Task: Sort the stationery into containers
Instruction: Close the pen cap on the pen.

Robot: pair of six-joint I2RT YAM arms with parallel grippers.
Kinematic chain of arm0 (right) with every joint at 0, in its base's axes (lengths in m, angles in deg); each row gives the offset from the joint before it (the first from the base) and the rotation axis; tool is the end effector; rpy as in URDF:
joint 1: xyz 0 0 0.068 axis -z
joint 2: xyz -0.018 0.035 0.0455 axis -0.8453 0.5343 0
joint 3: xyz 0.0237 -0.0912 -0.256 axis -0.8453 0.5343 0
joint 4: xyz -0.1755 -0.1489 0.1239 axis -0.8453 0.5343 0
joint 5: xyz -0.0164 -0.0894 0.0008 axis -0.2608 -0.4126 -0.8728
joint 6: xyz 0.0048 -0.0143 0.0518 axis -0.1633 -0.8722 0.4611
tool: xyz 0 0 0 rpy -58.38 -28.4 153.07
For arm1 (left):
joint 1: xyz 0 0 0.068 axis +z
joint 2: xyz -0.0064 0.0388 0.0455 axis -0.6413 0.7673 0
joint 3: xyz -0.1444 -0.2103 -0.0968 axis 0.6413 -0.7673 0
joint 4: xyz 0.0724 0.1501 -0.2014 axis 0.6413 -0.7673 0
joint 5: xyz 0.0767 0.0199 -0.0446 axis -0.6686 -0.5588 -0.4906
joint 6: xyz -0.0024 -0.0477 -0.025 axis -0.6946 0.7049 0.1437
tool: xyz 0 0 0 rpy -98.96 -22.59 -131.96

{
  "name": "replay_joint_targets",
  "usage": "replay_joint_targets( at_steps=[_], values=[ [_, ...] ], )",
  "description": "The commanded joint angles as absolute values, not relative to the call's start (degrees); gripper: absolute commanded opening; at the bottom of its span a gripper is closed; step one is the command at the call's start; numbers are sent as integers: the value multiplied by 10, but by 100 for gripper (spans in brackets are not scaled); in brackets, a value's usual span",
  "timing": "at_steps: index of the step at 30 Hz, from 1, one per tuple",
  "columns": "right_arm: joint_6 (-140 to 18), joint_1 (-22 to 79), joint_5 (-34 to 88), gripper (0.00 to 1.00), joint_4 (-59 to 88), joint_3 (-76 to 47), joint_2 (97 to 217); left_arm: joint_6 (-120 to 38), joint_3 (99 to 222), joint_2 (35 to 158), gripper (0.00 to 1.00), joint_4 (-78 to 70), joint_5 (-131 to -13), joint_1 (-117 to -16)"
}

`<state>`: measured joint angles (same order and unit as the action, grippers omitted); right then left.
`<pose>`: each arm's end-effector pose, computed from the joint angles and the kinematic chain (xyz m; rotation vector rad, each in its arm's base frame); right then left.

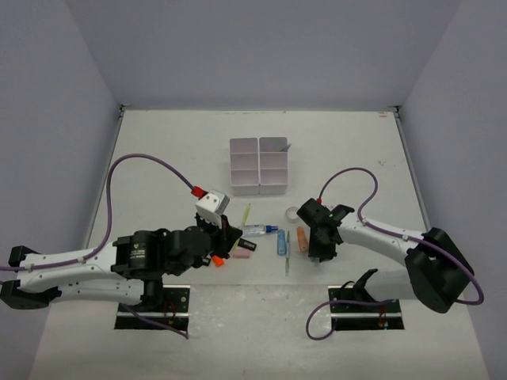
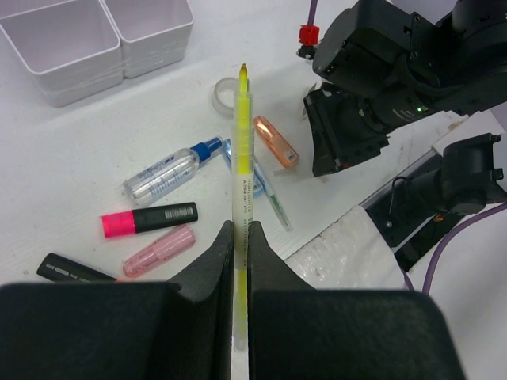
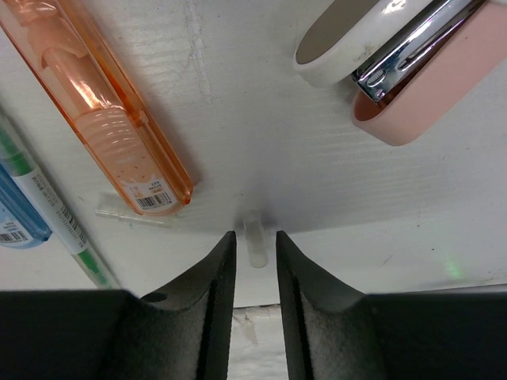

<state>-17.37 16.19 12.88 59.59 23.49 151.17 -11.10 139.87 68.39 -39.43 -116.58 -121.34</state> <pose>0.1490 0.1267 0.1573 0.2459 2.9738 0.0093 0.0458 -0.1639 0.3371 0.3214 2.0187 -0.7350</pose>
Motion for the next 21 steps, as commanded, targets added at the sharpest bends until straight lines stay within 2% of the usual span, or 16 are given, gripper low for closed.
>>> replay_joint_targets(
  at_steps=[1,5,14,21],
  values=[
    [-158,159,128,25,595,217,1508,-137,1396,676,0,-362,-1160,-1214],
    [-164,160,136,20,601,206,1524,-150,1397,675,0,-352,-1157,-1214],
    [-178,159,156,19,622,180,1567,-172,1403,654,0,-350,-1160,-1214],
    [-171,159,160,13,630,173,1580,-182,1409,645,0,-355,-1169,-1214]
  ],
)
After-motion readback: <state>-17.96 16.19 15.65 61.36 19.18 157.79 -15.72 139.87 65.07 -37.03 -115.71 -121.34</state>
